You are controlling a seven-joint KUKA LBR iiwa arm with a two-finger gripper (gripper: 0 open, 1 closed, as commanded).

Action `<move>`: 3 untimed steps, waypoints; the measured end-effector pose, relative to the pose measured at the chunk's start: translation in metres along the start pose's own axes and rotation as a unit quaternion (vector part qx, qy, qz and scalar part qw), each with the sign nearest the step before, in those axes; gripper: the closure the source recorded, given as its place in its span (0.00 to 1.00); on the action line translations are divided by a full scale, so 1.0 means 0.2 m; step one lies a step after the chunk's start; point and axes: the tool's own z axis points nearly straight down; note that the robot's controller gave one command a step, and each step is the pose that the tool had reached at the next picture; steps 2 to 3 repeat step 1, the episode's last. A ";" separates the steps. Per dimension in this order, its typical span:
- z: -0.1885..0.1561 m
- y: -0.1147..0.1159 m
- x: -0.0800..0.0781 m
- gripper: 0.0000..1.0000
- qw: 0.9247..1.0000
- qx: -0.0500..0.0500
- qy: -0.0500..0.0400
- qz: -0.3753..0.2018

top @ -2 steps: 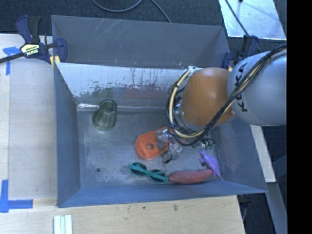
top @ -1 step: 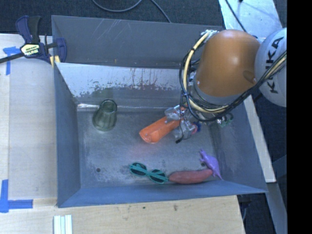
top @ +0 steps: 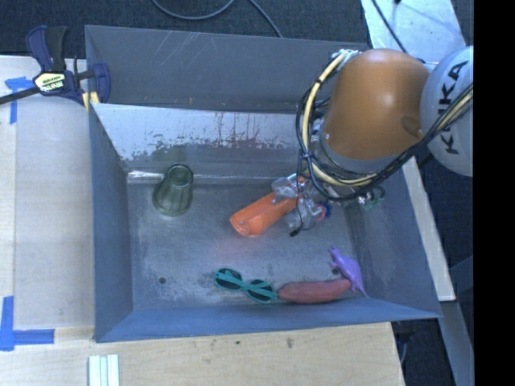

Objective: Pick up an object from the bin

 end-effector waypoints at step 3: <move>-0.17 -0.02 0.00 1.00 1.000 -0.002 0.003 -0.004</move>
Offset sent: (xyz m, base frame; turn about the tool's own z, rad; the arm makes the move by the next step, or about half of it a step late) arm -0.0045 0.0308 0.1897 0.0012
